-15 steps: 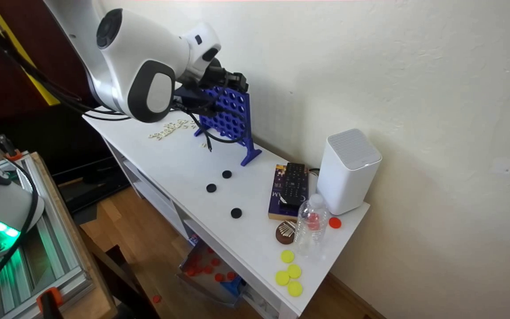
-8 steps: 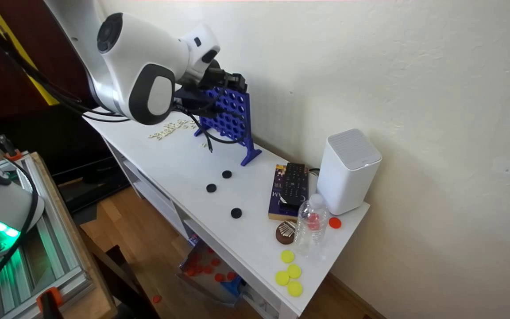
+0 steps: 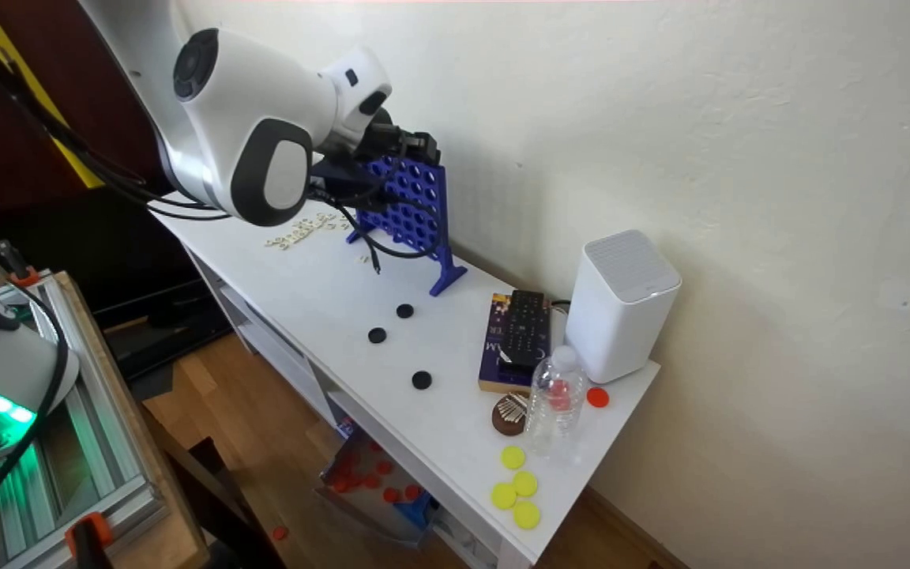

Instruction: Put one black chip in the blue gameboard.

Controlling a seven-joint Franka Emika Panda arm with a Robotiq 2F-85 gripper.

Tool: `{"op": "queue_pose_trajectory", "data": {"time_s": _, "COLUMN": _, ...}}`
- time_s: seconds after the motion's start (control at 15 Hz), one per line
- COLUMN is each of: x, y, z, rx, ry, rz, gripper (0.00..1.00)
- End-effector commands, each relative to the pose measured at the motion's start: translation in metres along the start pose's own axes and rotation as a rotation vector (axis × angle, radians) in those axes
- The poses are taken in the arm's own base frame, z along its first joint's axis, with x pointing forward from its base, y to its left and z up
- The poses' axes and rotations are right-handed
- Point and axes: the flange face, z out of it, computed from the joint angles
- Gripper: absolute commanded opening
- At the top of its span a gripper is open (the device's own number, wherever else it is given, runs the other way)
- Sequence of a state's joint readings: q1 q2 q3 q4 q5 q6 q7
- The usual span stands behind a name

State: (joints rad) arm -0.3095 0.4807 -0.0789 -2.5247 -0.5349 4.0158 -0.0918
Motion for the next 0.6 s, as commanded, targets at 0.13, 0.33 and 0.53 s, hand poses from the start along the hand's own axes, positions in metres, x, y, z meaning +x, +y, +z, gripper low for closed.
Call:
{"op": "queue_pose_trajectory", "data": {"time_s": 0.13, "x": -0.0050, "y": 0.0010, "z": 0.0007, "rx": 0.008, "ry": 0.025, "rz": -0.021, "gripper": 0.09}}
{"op": "queue_pose_trajectory", "data": {"time_s": 0.33, "x": -0.0070, "y": 0.0011, "z": -0.0034, "rx": 0.007, "ry": 0.028, "rz": -0.013, "gripper": 0.09}}
{"op": "queue_pose_trajectory", "data": {"time_s": 0.53, "x": -0.0091, "y": 0.0017, "z": -0.0077, "rx": -0.001, "ry": 0.024, "rz": -0.001, "gripper": 0.09}}
